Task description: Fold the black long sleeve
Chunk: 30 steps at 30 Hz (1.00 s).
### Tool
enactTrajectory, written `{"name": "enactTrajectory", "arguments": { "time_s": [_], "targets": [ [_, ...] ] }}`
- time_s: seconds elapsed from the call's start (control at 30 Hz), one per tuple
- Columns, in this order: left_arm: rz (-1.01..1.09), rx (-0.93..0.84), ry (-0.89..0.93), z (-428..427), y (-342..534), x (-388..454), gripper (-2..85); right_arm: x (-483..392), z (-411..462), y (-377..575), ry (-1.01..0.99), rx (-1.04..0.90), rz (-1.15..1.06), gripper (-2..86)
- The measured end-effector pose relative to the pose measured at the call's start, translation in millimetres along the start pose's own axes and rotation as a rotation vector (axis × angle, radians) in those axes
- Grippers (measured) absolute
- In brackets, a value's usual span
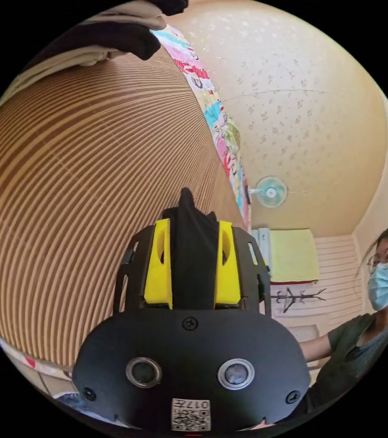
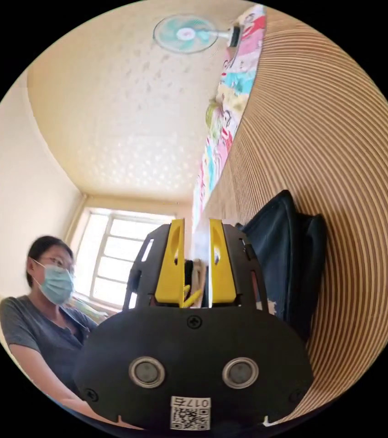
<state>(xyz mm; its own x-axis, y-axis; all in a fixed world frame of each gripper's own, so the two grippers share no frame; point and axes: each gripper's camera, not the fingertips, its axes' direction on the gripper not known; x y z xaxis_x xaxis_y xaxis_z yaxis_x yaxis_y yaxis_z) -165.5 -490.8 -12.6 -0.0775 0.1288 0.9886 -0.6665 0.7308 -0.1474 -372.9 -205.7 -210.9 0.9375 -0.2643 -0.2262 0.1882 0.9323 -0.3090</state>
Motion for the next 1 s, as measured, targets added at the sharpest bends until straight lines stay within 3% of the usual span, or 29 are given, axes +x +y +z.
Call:
{"name": "enactTrajectory", "arguments": {
  "time_s": [0.07, 0.17, 0.33, 0.43, 0.53, 0.73, 0.8, 0.87, 1.0],
  "targets": [
    [0.025, -0.064, -0.107, 9.1, 22.7, 1.3, 16.6, -37.6, 53.9, 21.7, 0.265, -0.232, -0.127, 7.0],
    [0.039, -0.127, -0.245, 34.0, 66.5, -0.7, 16.2, -69.8, 121.8, 61.6, 0.5, -0.391, -0.284, 6.5],
    [0.047, -0.25, -0.196, 90.3, 121.8, -3.5, 11.1, -90.0, 230.7, 103.5, 0.526, -0.614, -0.317, 10.4],
    [0.057, -0.216, -0.32, 99.3, 139.1, 19.7, 7.4, -109.1, 302.7, 119.2, 0.512, -0.815, -0.317, 16.7],
    [0.266, -0.194, -0.461, 115.1, 151.6, 84.2, 6.5, -134.4, 360.0, 134.1, 0.441, -1.013, -0.387, 20.6],
    [0.547, -0.203, -0.707, 172.9, 182.4, 179.9, 6.2, -151.6, 427.8, 162.1, 0.916, -1.409, -0.619, 16.0],
    [0.556, -0.179, -0.697, 184.8, 188.5, 188.9, 6.4, -155.0, 424.9, 164.0, 1.102, -1.393, -0.78, 9.0],
    [0.511, -0.143, -0.608, 183.3, 187.6, 191.9, 7.7, -165.2, 388.2, 134.9, 0.985, -1.325, -0.756, 7.9],
    [0.457, -0.007, -0.201, 147.3, 188.3, 192.1, 12.3, -169.3, 264.1, 52.4, 0.57, -1.073, -0.593, 7.4]
  ]
}}
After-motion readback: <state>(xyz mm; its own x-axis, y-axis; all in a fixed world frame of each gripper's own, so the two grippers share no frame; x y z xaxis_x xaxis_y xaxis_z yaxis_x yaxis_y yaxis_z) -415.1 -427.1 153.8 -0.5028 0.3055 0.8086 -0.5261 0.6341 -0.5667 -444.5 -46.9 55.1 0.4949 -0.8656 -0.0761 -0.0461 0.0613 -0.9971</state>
